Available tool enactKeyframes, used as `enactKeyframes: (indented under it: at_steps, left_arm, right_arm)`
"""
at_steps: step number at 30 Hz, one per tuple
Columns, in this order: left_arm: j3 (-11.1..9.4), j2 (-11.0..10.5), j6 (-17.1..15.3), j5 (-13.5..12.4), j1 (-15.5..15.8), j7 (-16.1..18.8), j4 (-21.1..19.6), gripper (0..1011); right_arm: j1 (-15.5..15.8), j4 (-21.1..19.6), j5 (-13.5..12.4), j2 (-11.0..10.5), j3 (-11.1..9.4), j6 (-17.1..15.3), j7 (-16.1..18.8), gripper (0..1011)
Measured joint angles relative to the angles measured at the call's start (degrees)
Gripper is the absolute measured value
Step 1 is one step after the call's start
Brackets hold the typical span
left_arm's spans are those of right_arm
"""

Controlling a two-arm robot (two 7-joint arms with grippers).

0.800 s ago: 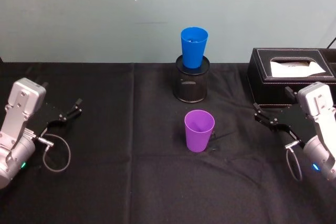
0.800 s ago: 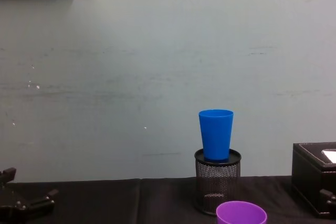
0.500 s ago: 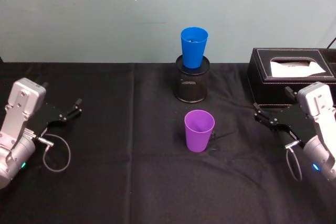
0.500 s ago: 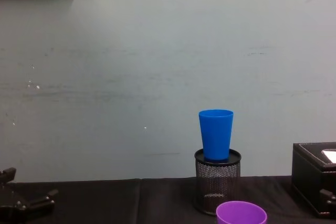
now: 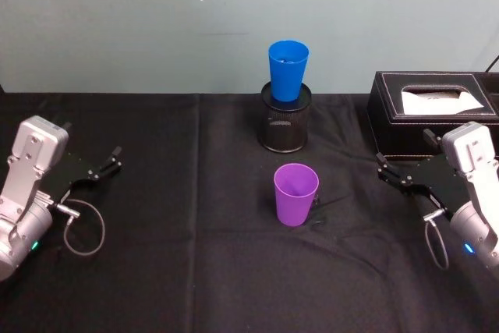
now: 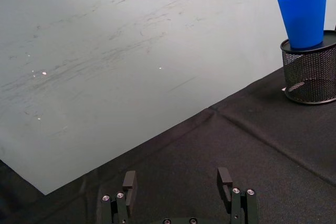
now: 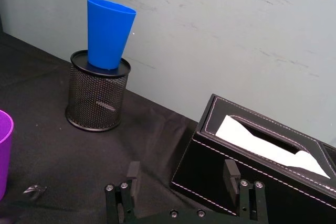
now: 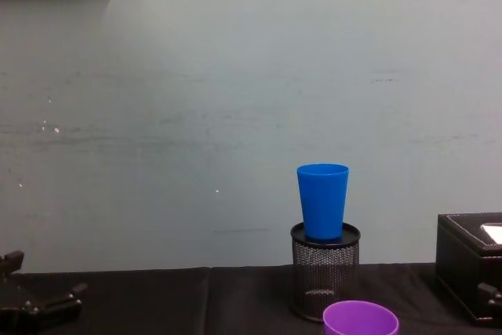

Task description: Pick up one cup with a gripper and tap it against the other cup.

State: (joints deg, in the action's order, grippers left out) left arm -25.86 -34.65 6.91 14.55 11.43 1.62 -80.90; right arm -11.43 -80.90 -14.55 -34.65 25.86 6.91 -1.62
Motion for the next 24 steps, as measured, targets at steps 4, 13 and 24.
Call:
enactKeyframes:
  at_steps: [4, 13, 24]
  left_arm:
    - [0.0, 0.0, 0.0, 0.0, 0.0, 0.0, 0.0, 1000]
    - [0.0, 0.0, 0.0, 0.0, 0.0, 0.0, 0.0, 1000]
    - [0.0, 0.0, 0.0, 0.0, 0.0, 0.0, 0.0, 1000]
  right_arm:
    - [0.0, 0.0, 0.0, 0.0, 0.0, 0.0, 0.0, 1003]
    - [0.0, 0.0, 0.0, 0.0, 0.0, 0.0, 0.0, 1003]
    - [0.3, -0.2, -0.2, 0.0, -0.4, 0.5, 0.1, 1003]
